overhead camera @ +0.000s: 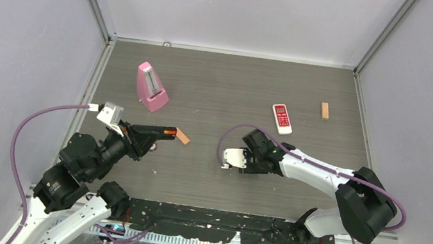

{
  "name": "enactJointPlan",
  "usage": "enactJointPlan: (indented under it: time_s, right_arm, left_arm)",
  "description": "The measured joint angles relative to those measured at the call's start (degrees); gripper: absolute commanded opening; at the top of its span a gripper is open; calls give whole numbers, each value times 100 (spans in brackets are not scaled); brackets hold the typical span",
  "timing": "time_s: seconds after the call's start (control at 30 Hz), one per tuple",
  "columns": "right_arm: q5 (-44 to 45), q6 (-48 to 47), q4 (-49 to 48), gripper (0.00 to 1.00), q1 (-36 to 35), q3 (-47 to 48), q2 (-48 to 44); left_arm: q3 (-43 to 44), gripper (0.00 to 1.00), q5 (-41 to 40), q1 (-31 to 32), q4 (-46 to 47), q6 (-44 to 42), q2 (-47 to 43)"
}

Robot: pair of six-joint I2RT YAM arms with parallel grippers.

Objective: Load the batteries into the remote control

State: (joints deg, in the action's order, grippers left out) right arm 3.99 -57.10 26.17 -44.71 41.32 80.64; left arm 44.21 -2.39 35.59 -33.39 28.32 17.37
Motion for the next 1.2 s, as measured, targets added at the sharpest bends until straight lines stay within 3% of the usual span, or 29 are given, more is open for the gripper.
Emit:
enactJointPlan:
  time_s: [0.27, 0.57, 1.2]
  right_arm:
    - [643, 68, -127, 49, -28, 4, -44]
    - [787, 15, -177, 50, -20, -90, -721]
    - [474, 24, 236, 50, -188, 94, 160]
  left_arm:
    - [0, 0, -42, 0, -37, -2, -2]
    - [0, 0, -83, 0, -79, 4, 2]
    - [0, 0, -166, 0, -122, 20, 2]
